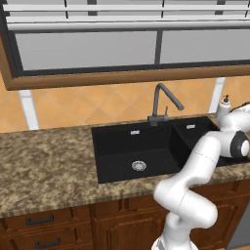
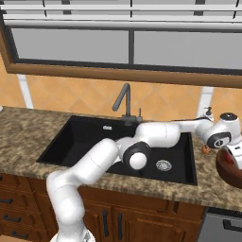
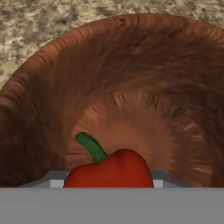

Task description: Pick the bell pepper from the sink and place it in the bowl. Then pick the bowl and place it in the microwave. Then close the microwave door and press the start button.

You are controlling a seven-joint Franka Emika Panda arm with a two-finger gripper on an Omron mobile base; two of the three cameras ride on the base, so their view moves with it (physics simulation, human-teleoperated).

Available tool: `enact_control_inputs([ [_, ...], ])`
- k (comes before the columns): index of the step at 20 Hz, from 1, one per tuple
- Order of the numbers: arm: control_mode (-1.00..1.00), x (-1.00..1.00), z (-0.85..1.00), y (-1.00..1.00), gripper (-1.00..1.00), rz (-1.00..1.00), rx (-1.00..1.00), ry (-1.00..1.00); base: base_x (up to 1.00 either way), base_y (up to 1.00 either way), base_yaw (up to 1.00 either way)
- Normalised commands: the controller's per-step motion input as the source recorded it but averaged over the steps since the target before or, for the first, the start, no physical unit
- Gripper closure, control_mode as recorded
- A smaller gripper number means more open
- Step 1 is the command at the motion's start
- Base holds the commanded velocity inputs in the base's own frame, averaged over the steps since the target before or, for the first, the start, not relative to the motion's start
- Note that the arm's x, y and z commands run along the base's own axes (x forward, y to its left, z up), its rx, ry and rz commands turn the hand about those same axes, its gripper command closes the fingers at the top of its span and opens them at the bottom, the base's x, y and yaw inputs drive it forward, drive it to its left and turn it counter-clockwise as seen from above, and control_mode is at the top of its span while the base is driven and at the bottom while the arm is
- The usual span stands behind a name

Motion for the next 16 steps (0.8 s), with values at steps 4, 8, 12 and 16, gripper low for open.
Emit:
enact_control_inputs([
  [4,-1.00,0.04,-0.64,0.14,-1.00,0.00,-0.01,0.00,0.00,0.00,0.00],
  [8,-1.00,0.08,-0.09,0.01,-1.00,0.00,0.00,0.00,0.00,0.00,0.00],
  [12,-1.00,-0.01,0.01,0.12,-1.00,0.00,0.00,-0.01,0.00,0.00,0.00],
  [16,-1.00,-0.24,0.08,0.62,-1.00,0.00,-0.02,0.00,0.00,0.00,0.00],
])
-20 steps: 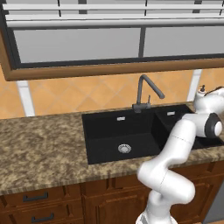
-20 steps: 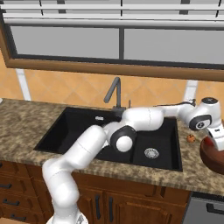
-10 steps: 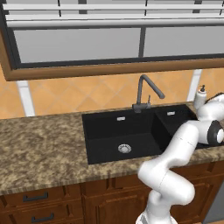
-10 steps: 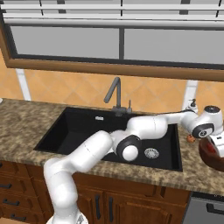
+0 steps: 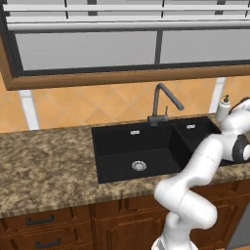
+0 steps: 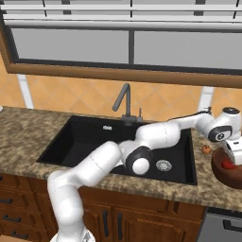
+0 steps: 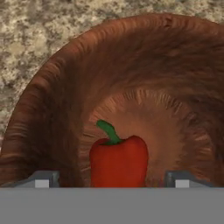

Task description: Pick the bell pepper from the sink and place it in the bowl. Then pick the bowl and place it in the microwave. Then close the microwave door and press the start button.

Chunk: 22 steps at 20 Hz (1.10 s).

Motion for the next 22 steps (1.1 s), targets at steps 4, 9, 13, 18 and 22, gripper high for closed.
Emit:
enact_control_inputs([
  [4,-1.00,-0.18,0.38,0.80,-1.00,0.00,-0.01,0.00,0.00,0.00,0.00],
  [9,-1.00,-0.59,0.08,0.82,-1.00,0.06,-0.09,0.00,0.00,0.00,0.00],
  [13,-1.00,-1.00,-0.51,0.39,-1.00,0.28,-0.27,0.00,0.00,0.00,0.00],
  [18,-1.00,-0.86,-0.27,0.24,-1.00,0.51,-0.19,0.00,0.00,0.00,0.00],
  [22,-1.00,-0.31,0.05,0.47,-1.00,0.58,0.05,0.10,0.00,0.00,0.00],
])
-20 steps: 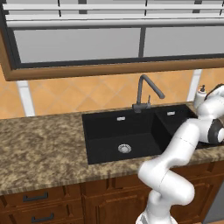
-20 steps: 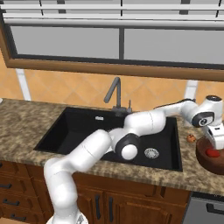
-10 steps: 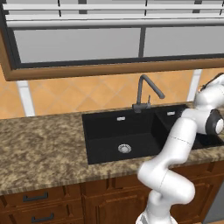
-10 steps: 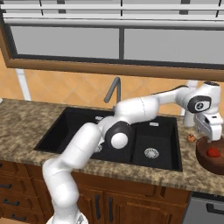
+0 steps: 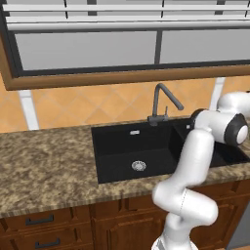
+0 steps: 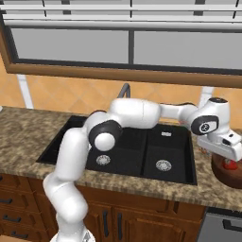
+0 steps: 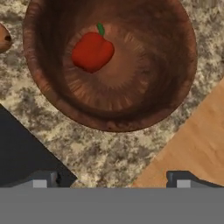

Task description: Pick the bell pepper from the sink and place it in the bowl. Then pick the bowl and place it in the microwave. Then close the microwave door and press the start button.

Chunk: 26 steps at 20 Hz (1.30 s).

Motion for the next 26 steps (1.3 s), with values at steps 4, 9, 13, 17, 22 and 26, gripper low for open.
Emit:
enact_control_inputs([
  [4,-1.00,-0.04,0.00,0.23,-1.00,0.54,0.14,0.03,0.00,0.00,0.00],
  [9,-1.00,0.20,0.13,0.00,-1.00,0.43,0.07,0.07,0.00,0.00,0.00],
  [13,-1.00,0.26,0.28,0.00,-1.00,0.26,0.03,0.12,0.00,0.00,0.00],
  [17,-1.00,0.26,0.01,-0.05,-1.00,0.00,0.01,0.02,0.00,0.00,0.00],
  [22,-1.00,0.35,-0.05,-0.13,-1.00,0.00,0.05,0.01,0.00,0.00,0.00],
  [26,-1.00,0.30,-0.03,-0.37,-1.00,0.00,0.13,0.00,0.00,0.00,0.00],
])
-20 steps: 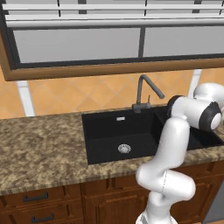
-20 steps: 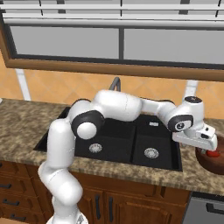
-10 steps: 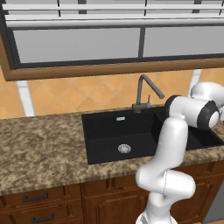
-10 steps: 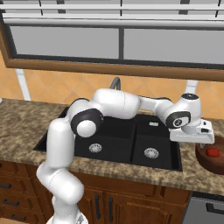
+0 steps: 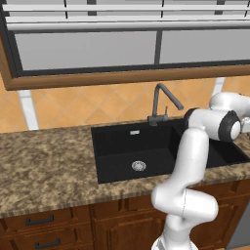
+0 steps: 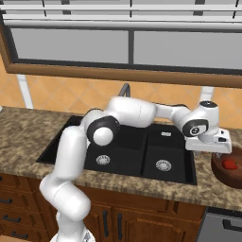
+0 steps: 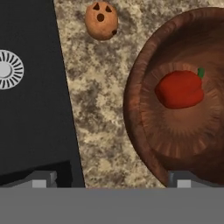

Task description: Pick the bell pepper from the sink and place it in the bowl. Then pick the bowl and place it in the microwave. Then close the microwave door and press the start button.

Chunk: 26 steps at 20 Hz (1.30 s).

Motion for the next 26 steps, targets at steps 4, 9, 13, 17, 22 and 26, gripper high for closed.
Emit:
enact_control_inputs([
  [4,-1.00,0.23,-0.08,-0.35,-1.00,0.00,0.12,0.00,0.00,0.00,0.00],
  [9,-1.00,0.28,-0.16,-0.01,-1.00,0.00,0.01,0.00,0.00,0.00,0.00],
  [13,-1.00,0.19,-0.25,0.00,-1.00,0.00,0.00,0.00,0.00,0.00,0.00],
  [17,-1.00,0.01,-0.50,0.00,-1.00,0.00,0.00,0.00,0.00,0.00,0.00],
  [22,-1.00,0.00,-0.47,0.00,-1.00,0.00,0.00,0.00,0.00,0.00,0.00],
  [26,-1.00,0.01,-0.40,0.00,-1.00,0.00,0.01,0.00,0.00,0.00,0.00],
])
